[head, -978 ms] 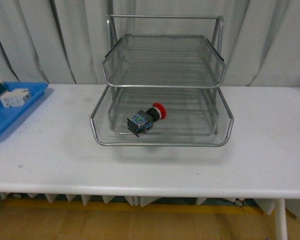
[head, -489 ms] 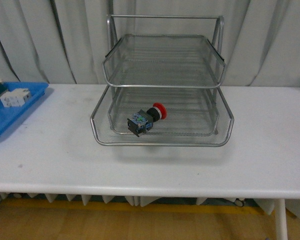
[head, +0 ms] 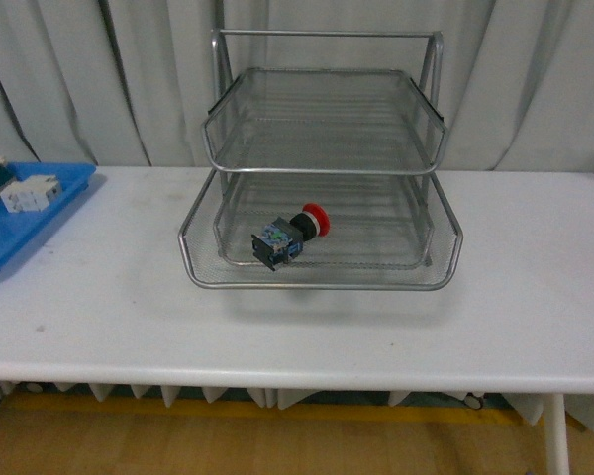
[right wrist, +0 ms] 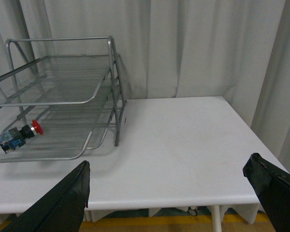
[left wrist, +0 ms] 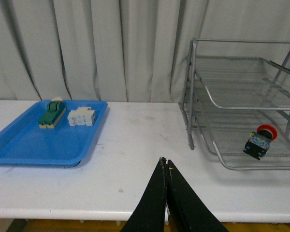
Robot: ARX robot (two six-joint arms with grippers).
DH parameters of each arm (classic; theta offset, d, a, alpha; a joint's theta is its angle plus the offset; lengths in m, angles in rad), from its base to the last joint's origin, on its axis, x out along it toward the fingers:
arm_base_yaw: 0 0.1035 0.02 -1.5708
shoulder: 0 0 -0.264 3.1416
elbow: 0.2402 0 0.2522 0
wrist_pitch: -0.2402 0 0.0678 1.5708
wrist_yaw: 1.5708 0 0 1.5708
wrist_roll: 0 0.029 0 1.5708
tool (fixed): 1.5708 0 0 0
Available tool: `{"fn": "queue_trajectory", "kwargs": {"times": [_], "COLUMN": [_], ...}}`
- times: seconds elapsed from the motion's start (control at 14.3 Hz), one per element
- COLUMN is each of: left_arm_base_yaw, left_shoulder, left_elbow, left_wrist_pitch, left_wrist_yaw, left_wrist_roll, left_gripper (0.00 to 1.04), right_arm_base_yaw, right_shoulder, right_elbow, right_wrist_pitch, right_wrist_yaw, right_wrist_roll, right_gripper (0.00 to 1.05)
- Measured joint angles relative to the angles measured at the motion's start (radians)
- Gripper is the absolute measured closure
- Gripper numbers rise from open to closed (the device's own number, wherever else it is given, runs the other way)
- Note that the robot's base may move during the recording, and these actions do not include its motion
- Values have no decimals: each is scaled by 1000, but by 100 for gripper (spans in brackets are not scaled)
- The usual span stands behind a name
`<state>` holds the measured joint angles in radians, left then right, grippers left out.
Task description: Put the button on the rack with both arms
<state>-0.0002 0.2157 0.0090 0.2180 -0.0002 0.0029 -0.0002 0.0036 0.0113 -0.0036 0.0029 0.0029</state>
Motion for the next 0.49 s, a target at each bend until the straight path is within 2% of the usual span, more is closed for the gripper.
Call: {"fn": "queue_trajectory", "kwargs": {"times": [0.21,0.28,0.49], "left_arm_base_yaw": [0,0,0], "left_shoulder": [-51,-155,-209], "left_elbow": [0,0,0], "left_wrist_pitch": [-58,-212,-226], "left_wrist_yaw": [0,3,0], "left_wrist_roll": [0,0,0], "left_gripper": [103,103,103], "right_arm_base_yaw": [0,0,0], "right_shoulder": [0,0,0], "right_elbow": [0,0,0], "right_wrist_pitch": [0,0,0], "right_wrist_yaw": [0,0,0], "right_wrist_roll": [0,0,0], "right_gripper": [6,6,6]}}
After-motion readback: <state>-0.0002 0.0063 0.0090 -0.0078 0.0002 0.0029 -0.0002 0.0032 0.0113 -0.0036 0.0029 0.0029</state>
